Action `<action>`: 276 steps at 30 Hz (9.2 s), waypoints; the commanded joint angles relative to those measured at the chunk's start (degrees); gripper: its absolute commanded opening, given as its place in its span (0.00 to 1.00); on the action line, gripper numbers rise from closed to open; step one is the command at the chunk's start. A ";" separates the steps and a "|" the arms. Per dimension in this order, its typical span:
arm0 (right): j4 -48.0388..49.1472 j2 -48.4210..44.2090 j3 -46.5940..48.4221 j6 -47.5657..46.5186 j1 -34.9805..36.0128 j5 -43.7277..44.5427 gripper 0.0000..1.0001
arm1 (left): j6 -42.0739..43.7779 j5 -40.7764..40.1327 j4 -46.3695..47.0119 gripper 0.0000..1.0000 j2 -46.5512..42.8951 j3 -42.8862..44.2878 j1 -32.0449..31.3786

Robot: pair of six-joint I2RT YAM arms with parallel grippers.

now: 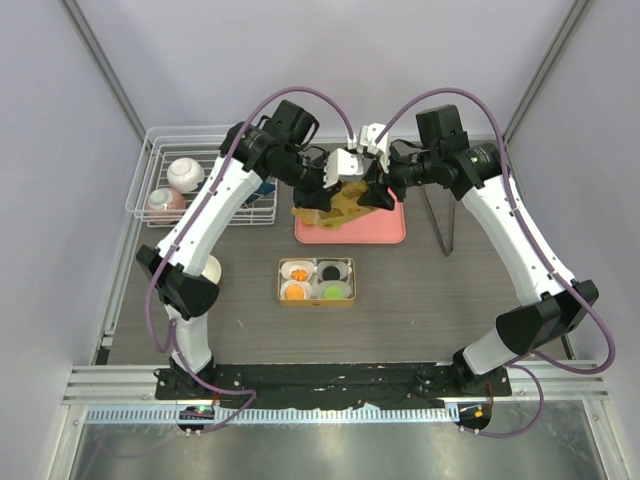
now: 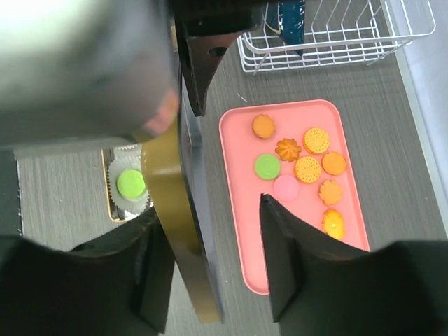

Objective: Pack the cookies

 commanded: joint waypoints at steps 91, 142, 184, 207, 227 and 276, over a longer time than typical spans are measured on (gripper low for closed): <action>99.14 -14.57 -53.61 102.03 -9.08 -11.60 0.01 | -75.70 9.70 99.04 0.65 -40.55 -86.20 24.47; 115.39 -0.08 -71.28 112.93 0.59 -0.26 0.01 | -65.25 7.77 96.59 0.61 -42.92 -89.45 24.47; 127.89 14.69 -69.79 117.51 6.39 2.11 0.01 | -62.70 4.69 91.67 0.57 -37.64 -97.72 23.68; 125.25 14.96 -71.11 116.63 6.57 5.10 0.01 | -56.72 -1.02 77.96 0.57 -39.67 -94.46 23.77; 115.33 8.55 -72.16 111.01 6.48 7.21 0.03 | -55.40 2.23 77.87 0.61 -35.45 -94.55 23.77; 95.99 3.88 -70.84 97.03 6.22 6.33 0.35 | -56.11 5.22 79.89 0.62 -35.97 -95.43 21.05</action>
